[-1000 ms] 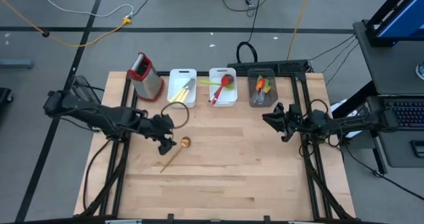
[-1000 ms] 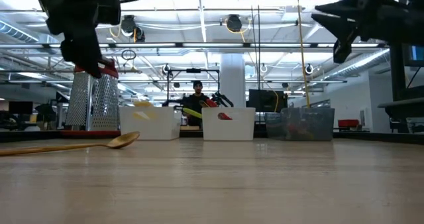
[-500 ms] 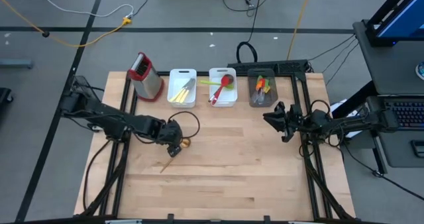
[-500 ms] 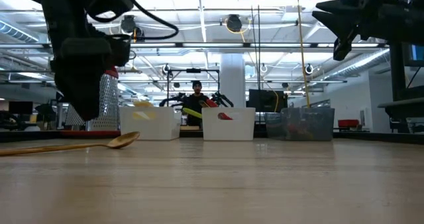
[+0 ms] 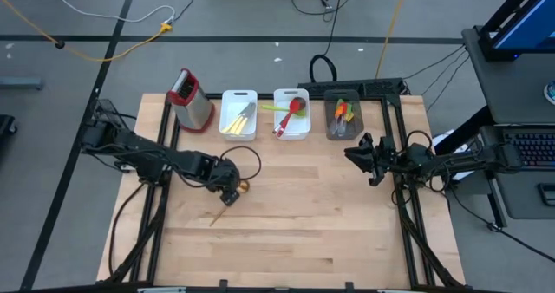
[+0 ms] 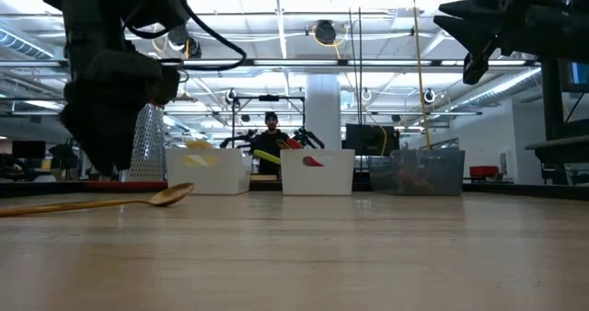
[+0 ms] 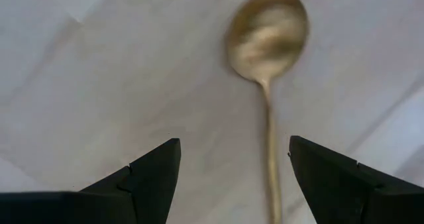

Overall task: Pick & Place Kitchen Items
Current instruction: Put the golden spoon into the right white bin, then return to Home Position

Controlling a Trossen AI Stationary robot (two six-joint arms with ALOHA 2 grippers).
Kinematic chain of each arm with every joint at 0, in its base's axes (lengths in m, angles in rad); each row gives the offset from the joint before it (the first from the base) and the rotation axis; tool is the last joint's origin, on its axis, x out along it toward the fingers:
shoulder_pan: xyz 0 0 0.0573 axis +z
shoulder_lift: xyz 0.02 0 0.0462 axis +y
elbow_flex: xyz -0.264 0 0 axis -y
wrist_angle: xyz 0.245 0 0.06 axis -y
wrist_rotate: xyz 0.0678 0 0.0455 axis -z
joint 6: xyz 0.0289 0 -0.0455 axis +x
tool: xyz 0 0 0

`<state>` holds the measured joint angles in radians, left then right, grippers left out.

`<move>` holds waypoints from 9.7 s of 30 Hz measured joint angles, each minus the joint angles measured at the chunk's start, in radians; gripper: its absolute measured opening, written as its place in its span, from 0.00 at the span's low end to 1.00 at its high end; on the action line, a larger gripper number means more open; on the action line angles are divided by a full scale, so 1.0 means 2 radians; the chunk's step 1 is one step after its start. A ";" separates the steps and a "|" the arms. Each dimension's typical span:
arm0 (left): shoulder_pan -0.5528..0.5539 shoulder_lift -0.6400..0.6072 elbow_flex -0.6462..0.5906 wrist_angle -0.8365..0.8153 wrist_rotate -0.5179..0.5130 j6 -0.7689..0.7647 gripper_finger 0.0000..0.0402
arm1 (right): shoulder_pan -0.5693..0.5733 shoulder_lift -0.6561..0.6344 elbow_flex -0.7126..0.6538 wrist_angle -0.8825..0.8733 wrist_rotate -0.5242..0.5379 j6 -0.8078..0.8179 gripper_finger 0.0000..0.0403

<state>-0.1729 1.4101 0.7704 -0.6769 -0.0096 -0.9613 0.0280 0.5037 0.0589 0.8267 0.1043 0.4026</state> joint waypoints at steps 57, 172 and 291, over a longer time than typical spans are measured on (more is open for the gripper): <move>-0.050 0.127 0.006 0.082 -0.010 0.017 0.89 | 0.000 0.000 -0.001 -0.004 0.000 0.002 0.17; 0.347 0.366 0.577 -0.032 0.141 -0.111 0.00 | -0.001 0.006 0.000 -0.030 0.026 -0.002 0.17; 0.179 0.096 0.575 -0.089 0.009 0.252 0.37 | -0.033 0.006 0.000 -0.121 0.052 -0.028 0.17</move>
<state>0.1844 1.6016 1.9205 -0.8558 0.0074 -0.4572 -0.0384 0.5152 0.0582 0.5854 0.2092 0.3462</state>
